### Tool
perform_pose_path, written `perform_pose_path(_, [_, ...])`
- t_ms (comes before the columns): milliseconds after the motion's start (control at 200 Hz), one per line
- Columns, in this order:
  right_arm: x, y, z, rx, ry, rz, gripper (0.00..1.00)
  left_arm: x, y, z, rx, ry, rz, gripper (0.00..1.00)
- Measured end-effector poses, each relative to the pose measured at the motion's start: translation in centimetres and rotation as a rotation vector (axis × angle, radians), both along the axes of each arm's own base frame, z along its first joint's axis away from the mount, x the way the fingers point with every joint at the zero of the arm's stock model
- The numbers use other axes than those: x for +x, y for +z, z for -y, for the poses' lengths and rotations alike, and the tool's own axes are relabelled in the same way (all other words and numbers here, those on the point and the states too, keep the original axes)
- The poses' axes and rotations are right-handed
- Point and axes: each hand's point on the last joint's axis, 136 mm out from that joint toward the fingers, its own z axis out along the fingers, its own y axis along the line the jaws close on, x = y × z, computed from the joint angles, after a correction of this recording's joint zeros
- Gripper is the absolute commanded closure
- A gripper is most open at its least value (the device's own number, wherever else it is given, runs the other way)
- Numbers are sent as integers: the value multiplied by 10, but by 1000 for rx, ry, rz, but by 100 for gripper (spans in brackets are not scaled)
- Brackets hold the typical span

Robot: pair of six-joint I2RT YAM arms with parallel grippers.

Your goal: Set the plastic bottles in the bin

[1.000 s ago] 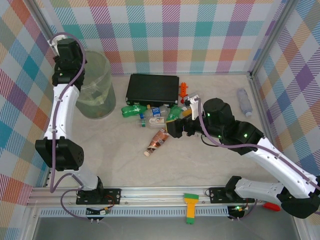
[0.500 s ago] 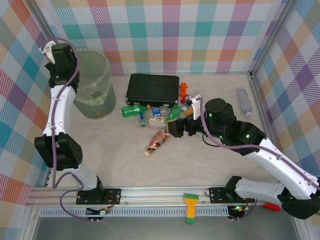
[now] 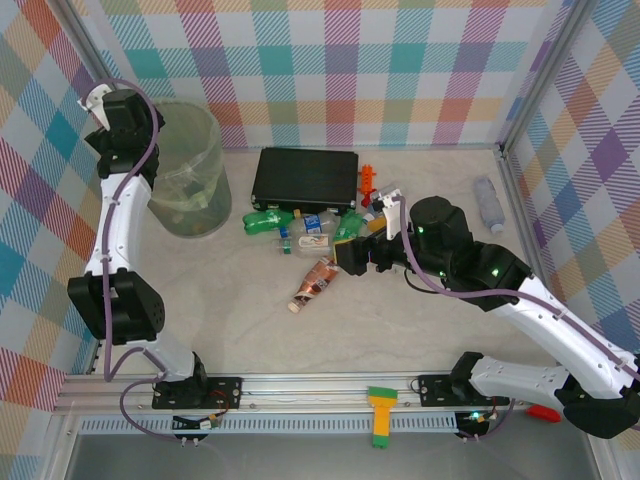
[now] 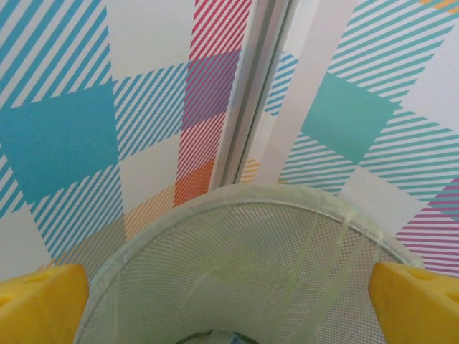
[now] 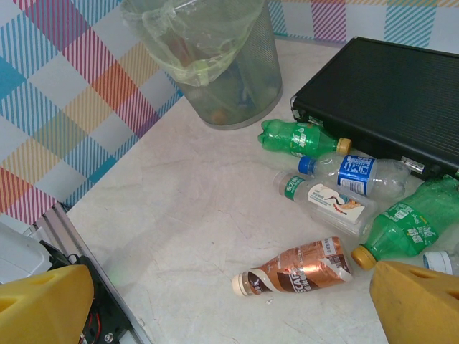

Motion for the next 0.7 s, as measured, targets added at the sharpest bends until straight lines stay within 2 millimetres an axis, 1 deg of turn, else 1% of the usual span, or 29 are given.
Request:
perform_pose_path(165, [0,0,0,0,-1,-1,1,-10,3,9,-36,-32,14,0])
perform_pose_path(290, [1,0,1,1,-6,-3,1,-18,3,23,-52,-64,17,0])
perform_pose_path(335, [1,0,1,1,-13,-4,1,-22,3,31,-55,-80,13,0])
perform_pose_path(415, [2,-3,5,1,-31,-10,1,-26,2,51,-58,-127,3,0])
perform_pose_path(550, [4,-8,13,-3,-82,-21,1,-36,0,93,-65,-229,-20,0])
perform_pose_path(700, [10,-24,24,-41,-157,-54,1,-52,-10,144,-65,-352,-58,0])
